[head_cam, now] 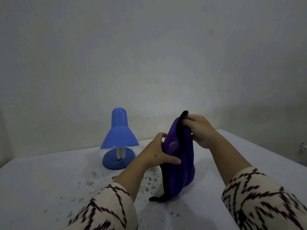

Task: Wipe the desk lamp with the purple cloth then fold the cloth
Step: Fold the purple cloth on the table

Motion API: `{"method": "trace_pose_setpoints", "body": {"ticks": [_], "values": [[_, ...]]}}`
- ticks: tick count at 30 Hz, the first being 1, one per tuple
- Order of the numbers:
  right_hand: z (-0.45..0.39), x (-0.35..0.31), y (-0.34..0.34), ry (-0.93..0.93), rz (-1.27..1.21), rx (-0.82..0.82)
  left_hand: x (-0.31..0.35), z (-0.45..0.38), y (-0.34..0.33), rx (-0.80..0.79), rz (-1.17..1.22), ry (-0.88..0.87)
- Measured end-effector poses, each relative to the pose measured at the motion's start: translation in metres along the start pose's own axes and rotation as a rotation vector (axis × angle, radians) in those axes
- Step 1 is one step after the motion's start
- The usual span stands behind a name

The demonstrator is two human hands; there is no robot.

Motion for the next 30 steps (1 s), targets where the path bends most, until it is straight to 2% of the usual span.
{"method": "trace_pose_setpoints", "body": {"ticks": [4,10,13,17,22,26,30], "values": [[-0.004,0.005,0.007,-0.06,-0.018,0.035,-0.015,-0.007,-0.007,-0.018,-0.066,0.037],[-0.006,0.045,0.023,-0.262,-0.161,0.194,-0.037,-0.011,-0.017,0.088,0.393,0.228],[0.003,0.083,0.02,-0.439,-0.218,0.125,-0.047,-0.01,-0.023,0.126,0.544,0.295],[0.023,0.117,0.009,-0.683,-0.052,-0.074,-0.058,-0.008,-0.03,0.192,0.691,0.387],[0.031,0.127,0.005,-0.74,0.16,-0.17,-0.077,-0.005,-0.033,0.333,0.843,0.562],[0.035,0.135,0.002,-0.77,0.453,-0.216,-0.084,0.003,-0.037,0.207,0.696,0.686],[0.034,0.14,-0.007,-0.744,0.578,-0.235,-0.081,0.003,-0.036,0.174,0.506,0.628]]}}
Point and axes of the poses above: each hand's wrist, its own z-axis away from the middle knuckle, its own y-axis out of the back of the hand, x = y × z, the point moved 3 cm from there along -z, towards the middle knuckle, and after that the axes turned 1 degree about -x, right-handed, at the moved point
